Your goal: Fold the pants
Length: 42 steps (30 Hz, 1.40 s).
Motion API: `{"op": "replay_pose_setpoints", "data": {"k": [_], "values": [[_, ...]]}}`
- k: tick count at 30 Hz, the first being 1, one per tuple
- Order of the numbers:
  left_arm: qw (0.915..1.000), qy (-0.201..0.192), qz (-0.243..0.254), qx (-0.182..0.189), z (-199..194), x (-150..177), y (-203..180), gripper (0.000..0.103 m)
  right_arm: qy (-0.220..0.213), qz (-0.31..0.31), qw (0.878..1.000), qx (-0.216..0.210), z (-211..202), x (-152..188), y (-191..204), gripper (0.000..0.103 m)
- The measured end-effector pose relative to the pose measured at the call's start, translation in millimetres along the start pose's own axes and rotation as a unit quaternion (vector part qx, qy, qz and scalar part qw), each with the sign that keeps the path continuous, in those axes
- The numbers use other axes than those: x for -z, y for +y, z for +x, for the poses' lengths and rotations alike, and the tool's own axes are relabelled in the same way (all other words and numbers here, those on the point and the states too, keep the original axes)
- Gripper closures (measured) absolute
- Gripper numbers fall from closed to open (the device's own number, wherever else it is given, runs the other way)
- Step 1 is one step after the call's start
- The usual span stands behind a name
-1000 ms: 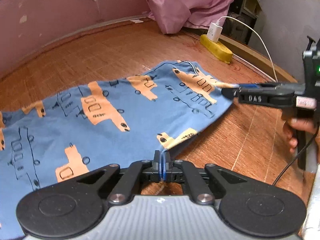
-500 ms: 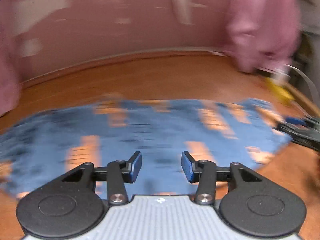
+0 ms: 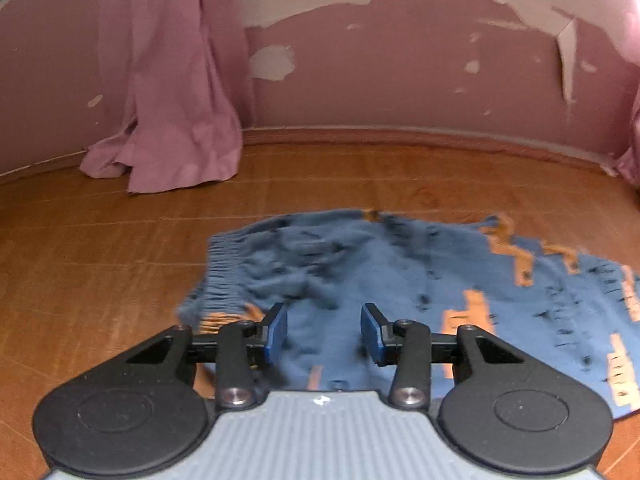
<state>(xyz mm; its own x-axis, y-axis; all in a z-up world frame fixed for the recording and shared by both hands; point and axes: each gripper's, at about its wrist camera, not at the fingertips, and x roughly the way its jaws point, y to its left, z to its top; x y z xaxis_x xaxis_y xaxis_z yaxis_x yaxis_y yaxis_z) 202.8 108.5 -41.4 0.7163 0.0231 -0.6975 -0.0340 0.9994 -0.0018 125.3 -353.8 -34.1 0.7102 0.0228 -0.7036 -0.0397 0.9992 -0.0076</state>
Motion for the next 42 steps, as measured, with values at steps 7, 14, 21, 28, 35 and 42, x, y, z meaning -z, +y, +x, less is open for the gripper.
{"op": "replay_pose_setpoints", "data": {"k": [7,14,21,28,35,42], "values": [[0.9977,0.059,-0.034,-0.003,6,1,39,0.087,0.035,-0.012,0.999,-0.012,-6,-2,-6,0.059],[0.9928,0.112,0.031,-0.029,-17,14,30,0.087,0.106,-0.043,0.993,-0.025,-22,-2,-16,0.059],[0.9959,0.079,0.043,0.000,-52,8,17,0.074,0.046,-0.078,0.990,-0.104,-39,-33,-13,0.047],[0.9812,0.094,-0.095,0.139,-7,-31,-17,0.056,0.020,-0.131,0.963,-0.235,36,-127,74,0.036],[0.9309,0.158,-0.299,0.137,57,-38,-5,0.095,0.060,-0.172,0.928,-0.325,118,-189,158,0.050],[0.9318,0.148,-0.300,0.140,60,-28,1,0.103,0.122,-0.225,0.888,-0.381,158,-199,217,0.053]]}}
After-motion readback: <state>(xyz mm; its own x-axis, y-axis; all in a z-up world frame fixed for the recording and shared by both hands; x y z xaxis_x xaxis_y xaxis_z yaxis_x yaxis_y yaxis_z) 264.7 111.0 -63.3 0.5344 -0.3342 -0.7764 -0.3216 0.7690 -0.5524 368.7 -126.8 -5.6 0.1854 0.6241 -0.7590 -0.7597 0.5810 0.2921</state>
